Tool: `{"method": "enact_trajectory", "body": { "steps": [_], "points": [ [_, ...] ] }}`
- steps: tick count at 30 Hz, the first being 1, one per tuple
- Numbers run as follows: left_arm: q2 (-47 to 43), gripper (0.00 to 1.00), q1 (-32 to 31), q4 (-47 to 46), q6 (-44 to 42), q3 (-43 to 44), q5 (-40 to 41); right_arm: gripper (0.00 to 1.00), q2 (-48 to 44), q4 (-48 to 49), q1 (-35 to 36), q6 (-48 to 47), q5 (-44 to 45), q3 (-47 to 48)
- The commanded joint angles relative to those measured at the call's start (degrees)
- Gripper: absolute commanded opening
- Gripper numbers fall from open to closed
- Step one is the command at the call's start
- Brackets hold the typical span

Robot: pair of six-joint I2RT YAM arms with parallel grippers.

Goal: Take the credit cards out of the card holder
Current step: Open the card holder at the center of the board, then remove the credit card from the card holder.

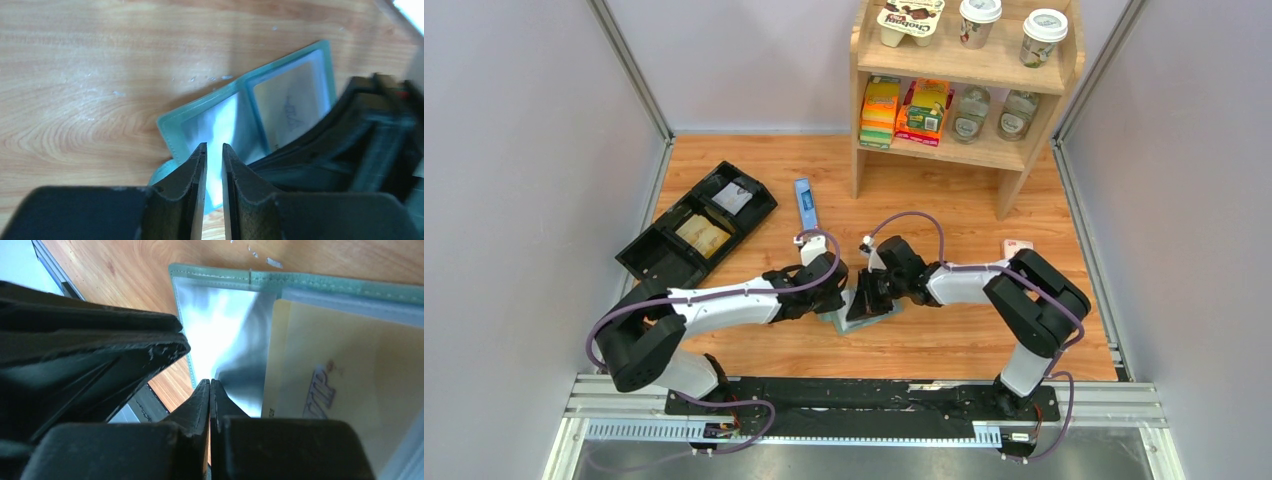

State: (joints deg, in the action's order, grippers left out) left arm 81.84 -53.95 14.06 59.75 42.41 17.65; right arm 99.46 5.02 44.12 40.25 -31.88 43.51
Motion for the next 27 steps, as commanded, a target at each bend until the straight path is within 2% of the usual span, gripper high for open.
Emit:
{"method": "enact_trajectory", "body": {
  "steps": [1,4,6,10,17,21,27],
  "points": [
    [-0.02,0.24,0.25,-2.20,2.74,-2.77,-1.56,0.02,-6.63,-0.78,0.27,-1.22,3.83,-0.53],
    [0.77,0.24,0.17,-2.64,3.36,-4.35,-2.62,0.04,-10.76,-6.58,0.27,-4.82,8.22,0.61],
    [0.77,0.24,0.17,-2.46,3.71,-5.32,-2.62,0.11,-13.05,-11.15,0.27,-7.28,11.65,1.93],
    [-0.01,0.24,0.25,-1.94,3.97,-6.64,-1.92,0.39,-15.43,-18.79,0.27,-12.03,19.56,4.30],
    [-0.19,0.24,0.16,-0.79,3.27,-6.38,-1.21,0.65,-13.86,-25.58,2.98,-18.36,29.22,8.43],
    [-0.19,0.24,0.17,-0.62,3.10,-6.55,-1.04,0.67,-12.01,-27.69,3.52,-19.42,31.88,9.58],
    [-0.19,0.24,0.51,-0.18,2.48,-6.47,-0.07,0.57,-10.08,-28.39,3.34,-19.24,34.78,10.54]
  ]
}}
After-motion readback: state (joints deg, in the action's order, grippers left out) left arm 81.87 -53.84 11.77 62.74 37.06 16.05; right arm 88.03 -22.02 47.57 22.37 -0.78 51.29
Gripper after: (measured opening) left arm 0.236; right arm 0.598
